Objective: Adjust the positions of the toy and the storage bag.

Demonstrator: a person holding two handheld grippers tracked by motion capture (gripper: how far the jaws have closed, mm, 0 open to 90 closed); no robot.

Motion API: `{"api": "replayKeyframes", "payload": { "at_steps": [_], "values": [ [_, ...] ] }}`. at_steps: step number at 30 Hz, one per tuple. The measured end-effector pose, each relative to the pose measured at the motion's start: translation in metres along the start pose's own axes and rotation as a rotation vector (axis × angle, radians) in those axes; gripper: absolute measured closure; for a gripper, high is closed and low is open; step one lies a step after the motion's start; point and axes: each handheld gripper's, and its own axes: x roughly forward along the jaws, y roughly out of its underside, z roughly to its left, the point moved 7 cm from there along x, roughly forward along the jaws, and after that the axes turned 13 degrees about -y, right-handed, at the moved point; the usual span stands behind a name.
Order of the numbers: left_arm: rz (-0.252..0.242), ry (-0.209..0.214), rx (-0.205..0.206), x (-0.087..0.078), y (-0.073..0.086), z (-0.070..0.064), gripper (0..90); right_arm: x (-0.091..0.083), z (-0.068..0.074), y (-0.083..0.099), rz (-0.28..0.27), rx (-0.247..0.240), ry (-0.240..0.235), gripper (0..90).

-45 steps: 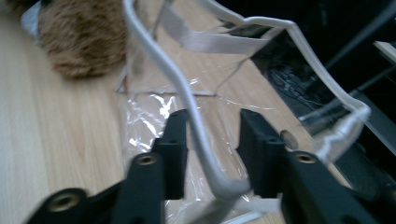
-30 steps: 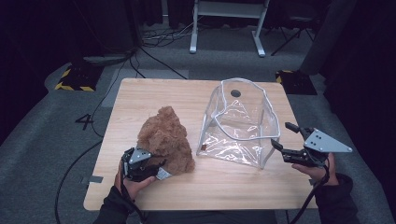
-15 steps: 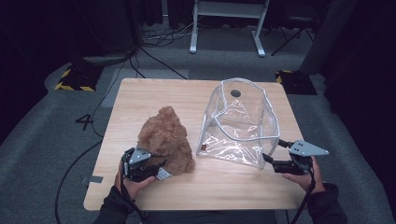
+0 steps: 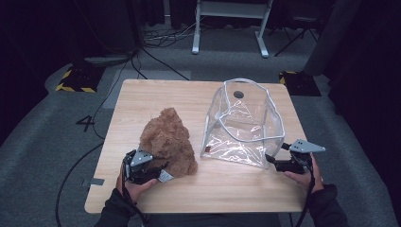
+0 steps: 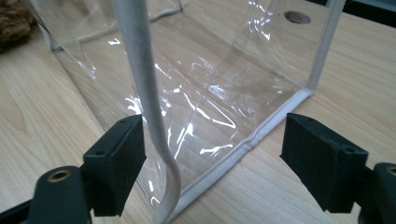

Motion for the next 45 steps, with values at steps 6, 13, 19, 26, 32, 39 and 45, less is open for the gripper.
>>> {"api": "replayKeyframes", "payload": {
  "at_steps": [6, 13, 19, 26, 32, 39, 45],
  "values": [
    [-0.005, 0.006, -0.010, 0.002, -0.001, -0.001, 57.9, 0.008, -0.012, 0.007, 0.037, 0.033, 0.017, 22.0],
    [-0.018, 0.019, -0.015, 0.007, -0.004, -0.001, 59.7, 0.010, -0.020, 0.018, 0.062, 0.054, -0.008, 22.3],
    [-0.025, 0.028, -0.019, 0.014, -0.008, 0.000, 60.0, 0.002, -0.026, 0.035, 0.101, 0.072, -0.020, 21.4],
    [-0.030, 0.034, -0.008, 0.026, -0.016, -0.001, 60.1, 0.002, -0.024, 0.046, 0.176, 0.049, -0.009, 21.0],
    [-0.035, 0.040, 0.000, 0.037, -0.024, -0.001, 60.5, 0.005, -0.024, 0.053, 0.183, 0.072, -0.025, 19.8],
    [-0.041, 0.042, 0.014, 0.048, -0.032, -0.001, 62.3, 0.005, -0.024, 0.054, 0.169, 0.086, -0.023, 18.7],
    [-0.049, 0.039, 0.016, 0.052, -0.036, -0.003, 65.8, 0.005, -0.024, 0.055, 0.164, 0.087, -0.022, 18.2]
  ]
}}
